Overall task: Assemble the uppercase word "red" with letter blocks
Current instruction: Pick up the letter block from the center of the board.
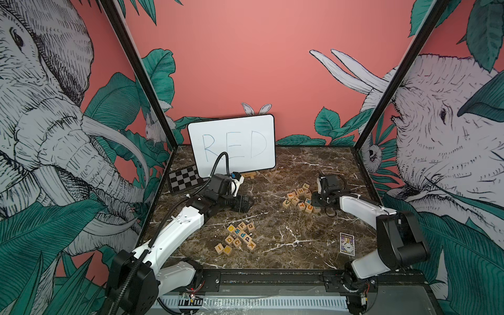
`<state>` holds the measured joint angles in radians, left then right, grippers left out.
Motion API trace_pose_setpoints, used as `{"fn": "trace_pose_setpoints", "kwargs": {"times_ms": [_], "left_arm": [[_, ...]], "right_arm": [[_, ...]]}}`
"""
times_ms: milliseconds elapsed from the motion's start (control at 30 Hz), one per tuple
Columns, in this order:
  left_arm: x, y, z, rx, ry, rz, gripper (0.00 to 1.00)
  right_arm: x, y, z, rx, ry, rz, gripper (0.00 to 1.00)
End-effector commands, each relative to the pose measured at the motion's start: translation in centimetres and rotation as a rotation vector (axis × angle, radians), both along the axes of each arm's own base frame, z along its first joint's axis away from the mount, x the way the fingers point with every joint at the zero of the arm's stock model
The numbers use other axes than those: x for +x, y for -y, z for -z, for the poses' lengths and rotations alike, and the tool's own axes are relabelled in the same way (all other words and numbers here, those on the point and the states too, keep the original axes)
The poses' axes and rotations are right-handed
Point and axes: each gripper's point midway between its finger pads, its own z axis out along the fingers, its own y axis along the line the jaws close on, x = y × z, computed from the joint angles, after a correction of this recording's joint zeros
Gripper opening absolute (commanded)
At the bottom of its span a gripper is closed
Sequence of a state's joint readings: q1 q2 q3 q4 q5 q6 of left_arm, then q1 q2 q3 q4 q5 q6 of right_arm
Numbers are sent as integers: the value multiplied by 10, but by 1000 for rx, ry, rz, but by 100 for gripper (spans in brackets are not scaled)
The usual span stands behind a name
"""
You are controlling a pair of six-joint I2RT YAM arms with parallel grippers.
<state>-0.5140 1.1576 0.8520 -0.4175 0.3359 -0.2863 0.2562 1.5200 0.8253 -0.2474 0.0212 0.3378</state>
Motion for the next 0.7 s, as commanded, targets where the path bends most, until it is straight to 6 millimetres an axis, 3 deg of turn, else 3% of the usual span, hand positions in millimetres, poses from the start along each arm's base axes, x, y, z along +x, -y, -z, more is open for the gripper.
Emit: {"fn": "trace_pose_setpoints", "kwargs": {"times_ms": [0,233,667], "left_arm": [[1,2,-9,-9,17,15,84],[2,1,-11,-5,27,15,85],[3,-2,-11,12,42,4,87]], "right_arm": [[7,-2,-5,-10,21,4,43],[6,1,-2,-29,5,11,33],[5,-2,3,-31,-12,1,35]]}}
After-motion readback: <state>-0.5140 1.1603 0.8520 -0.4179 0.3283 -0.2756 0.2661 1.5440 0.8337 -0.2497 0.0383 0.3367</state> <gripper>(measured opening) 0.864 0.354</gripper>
